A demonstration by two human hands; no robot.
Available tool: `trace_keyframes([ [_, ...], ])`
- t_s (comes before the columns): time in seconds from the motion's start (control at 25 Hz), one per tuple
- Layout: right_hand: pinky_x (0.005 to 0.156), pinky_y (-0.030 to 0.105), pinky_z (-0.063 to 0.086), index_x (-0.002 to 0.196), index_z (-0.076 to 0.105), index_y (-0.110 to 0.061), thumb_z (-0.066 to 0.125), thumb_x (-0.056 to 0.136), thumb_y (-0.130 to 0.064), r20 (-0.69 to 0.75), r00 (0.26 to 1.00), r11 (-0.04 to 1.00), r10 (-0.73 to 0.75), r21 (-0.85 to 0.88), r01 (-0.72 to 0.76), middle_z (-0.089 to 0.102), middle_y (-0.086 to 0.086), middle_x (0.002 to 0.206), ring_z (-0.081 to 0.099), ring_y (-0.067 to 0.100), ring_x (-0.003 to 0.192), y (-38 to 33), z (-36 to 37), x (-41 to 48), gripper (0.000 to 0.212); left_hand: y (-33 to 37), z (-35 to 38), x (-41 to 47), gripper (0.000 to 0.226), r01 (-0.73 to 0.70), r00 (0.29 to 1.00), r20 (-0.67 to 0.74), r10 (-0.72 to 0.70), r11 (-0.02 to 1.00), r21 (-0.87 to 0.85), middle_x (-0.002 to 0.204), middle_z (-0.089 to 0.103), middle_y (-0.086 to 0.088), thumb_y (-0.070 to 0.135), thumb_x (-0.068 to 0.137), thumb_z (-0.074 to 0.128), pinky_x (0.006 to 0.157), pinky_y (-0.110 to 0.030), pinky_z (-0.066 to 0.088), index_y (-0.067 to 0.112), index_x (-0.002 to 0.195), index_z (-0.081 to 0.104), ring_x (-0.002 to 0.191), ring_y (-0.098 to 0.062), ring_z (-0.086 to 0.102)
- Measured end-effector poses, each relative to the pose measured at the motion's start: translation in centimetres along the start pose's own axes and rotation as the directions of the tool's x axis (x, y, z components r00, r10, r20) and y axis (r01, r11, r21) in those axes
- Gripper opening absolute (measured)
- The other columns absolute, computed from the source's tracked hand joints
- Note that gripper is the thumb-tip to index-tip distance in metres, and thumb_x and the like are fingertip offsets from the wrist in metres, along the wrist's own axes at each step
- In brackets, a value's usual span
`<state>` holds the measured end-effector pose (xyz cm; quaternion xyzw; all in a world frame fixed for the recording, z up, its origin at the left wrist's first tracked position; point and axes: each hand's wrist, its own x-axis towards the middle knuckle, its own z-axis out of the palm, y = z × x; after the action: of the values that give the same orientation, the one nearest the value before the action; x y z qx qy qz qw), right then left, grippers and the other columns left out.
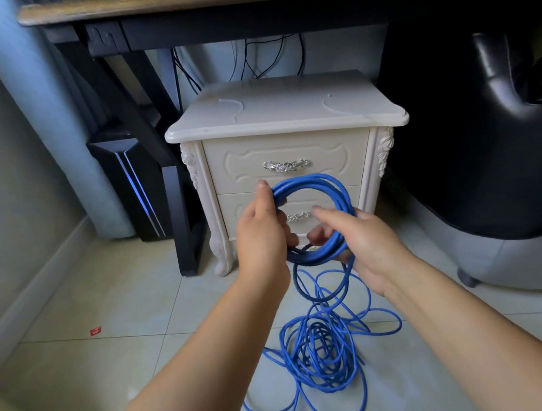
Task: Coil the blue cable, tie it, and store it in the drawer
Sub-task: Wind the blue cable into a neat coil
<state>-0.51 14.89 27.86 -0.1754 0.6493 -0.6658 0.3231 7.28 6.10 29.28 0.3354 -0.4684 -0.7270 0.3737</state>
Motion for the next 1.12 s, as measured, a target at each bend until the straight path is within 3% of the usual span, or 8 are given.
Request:
trace_keyframes([
  [0.16, 0.05, 0.025, 0.051, 0.08, 0.05, -0.013, 0.063, 0.094, -0.021, -0.019, 1.0, 0.98, -0.002, 0.198, 0.006, 0.047, 0.003, 0.049, 0.067, 0.022, 0.055, -0.5, -0.6, -0.2, 0.021, 0.2, -0.7, 0.1, 0.041, -0.01, 0.979, 0.2, -0.023, 0.987, 0.163, 0.058, 0.054, 0.002, 0.045, 0.102, 0.042, 0.063, -0.03, 0.048, 0.013, 0.092, 0.066, 0.054, -0.014, 0.055],
  [0.24, 0.046, 0.024, 0.048, 0.072, 0.046, -0.015, 0.061, 0.095, -0.018, -0.032, 0.999, 0.965, 0.001, 0.263, 0.007, 0.037, 0.001, 0.046, 0.052, 0.018, 0.045, -1.0, -1.0, 0.0, 0.027, 0.2, -1.3, 0.5, 0.045, 0.005, 0.974, 0.219, -0.064, 0.966, 0.26, 0.079, 0.072, 0.002, 0.051, 0.1, 0.04, 0.076, -0.027, 0.054, 0.018, 0.101, 0.071, 0.077, -0.01, 0.069],
  [0.32, 0.04, 0.019, 0.04, 0.067, 0.041, -0.018, 0.057, 0.097, -0.015, -0.015, 1.0, 0.928, 0.012, 0.372, -0.006, 0.028, -0.003, 0.044, 0.032, 0.013, 0.041, -1.4, -1.4, 0.1, 0.034, -0.5, -2.0, 0.9, 0.049, 0.14, 0.949, 0.231, -0.214, 0.944, 0.299, 0.101, 0.075, -0.002, 0.054, 0.099, 0.04, 0.089, -0.033, 0.053, 0.018, 0.11, 0.07, 0.095, -0.013, 0.069],
  [0.44, 0.039, 0.019, 0.035, 0.067, 0.04, -0.02, 0.056, 0.097, -0.014, -0.002, 1.0, 0.918, 0.016, 0.396, -0.014, 0.024, -0.005, 0.044, 0.023, 0.011, 0.041, -1.3, -1.9, 0.3, 0.034, -1.8, -2.7, 0.7, 0.04, 0.368, 0.81, 0.32, -0.491, 0.851, 0.375, 0.104, 0.071, -0.006, 0.039, 0.098, 0.05, 0.09, -0.038, 0.056, 0.009, 0.114, 0.07, 0.091, -0.02, 0.068],
  [0.64, 0.038, 0.017, 0.029, 0.067, 0.043, -0.022, 0.056, 0.097, -0.016, 0.009, 0.996, 0.936, 0.087, 0.343, -0.085, 0.025, -0.008, 0.044, 0.025, 0.009, 0.038, -1.2, -2.2, 0.2, 0.034, -1.4, -2.5, 0.9, 0.026, 0.625, 0.738, 0.435, -0.515, 0.765, -0.155, 0.103, 0.064, -0.015, 0.01, 0.083, 0.047, 0.063, -0.033, 0.061, -0.001, 0.102, 0.061, 0.082, -0.026, 0.067],
  [0.8, 0.035, 0.018, 0.031, 0.071, 0.044, -0.019, 0.054, 0.098, -0.012, -0.037, 0.983, 0.941, 0.181, 0.298, -0.162, 0.026, -0.007, 0.041, 0.026, 0.008, 0.032, -0.8, -2.4, 0.1, 0.03, -0.9, -2.5, 0.8, 0.05, 0.556, 0.774, 0.469, -0.425, 0.811, -0.183, 0.115, 0.069, -0.02, 0.046, 0.09, 0.054, 0.096, -0.045, 0.052, 0.003, 0.116, 0.056, 0.094, -0.031, 0.07],
  [0.96, 0.038, 0.021, 0.032, 0.079, 0.047, -0.017, 0.056, 0.097, -0.014, -0.106, 0.981, 0.985, 0.161, 0.076, -0.153, 0.029, -0.006, 0.038, 0.028, 0.009, 0.031, 0.0, -2.0, 0.1, 0.021, 0.0, -1.7, -0.3, 0.058, 0.338, 0.803, 0.483, -0.349, 0.934, 0.113, 0.092, 0.071, -0.004, 0.066, 0.077, 0.055, 0.072, -0.036, 0.054, 0.014, 0.098, 0.068, 0.06, -0.016, 0.061],
  [1.12, 0.04, 0.021, 0.036, 0.079, 0.046, -0.015, 0.057, 0.097, -0.014, -0.143, 0.973, 0.983, 0.181, 0.016, -0.181, 0.03, -0.004, 0.037, 0.029, 0.012, 0.032, 0.8, -1.5, -0.1, 0.021, -0.7, -1.8, -0.3, 0.027, 0.202, 0.844, 0.451, -0.291, 0.95, 0.237, 0.065, 0.044, 0.0, 0.033, 0.085, 0.073, 0.062, -0.035, 0.055, 0.013, 0.083, 0.054, 0.046, -0.013, 0.045],
])
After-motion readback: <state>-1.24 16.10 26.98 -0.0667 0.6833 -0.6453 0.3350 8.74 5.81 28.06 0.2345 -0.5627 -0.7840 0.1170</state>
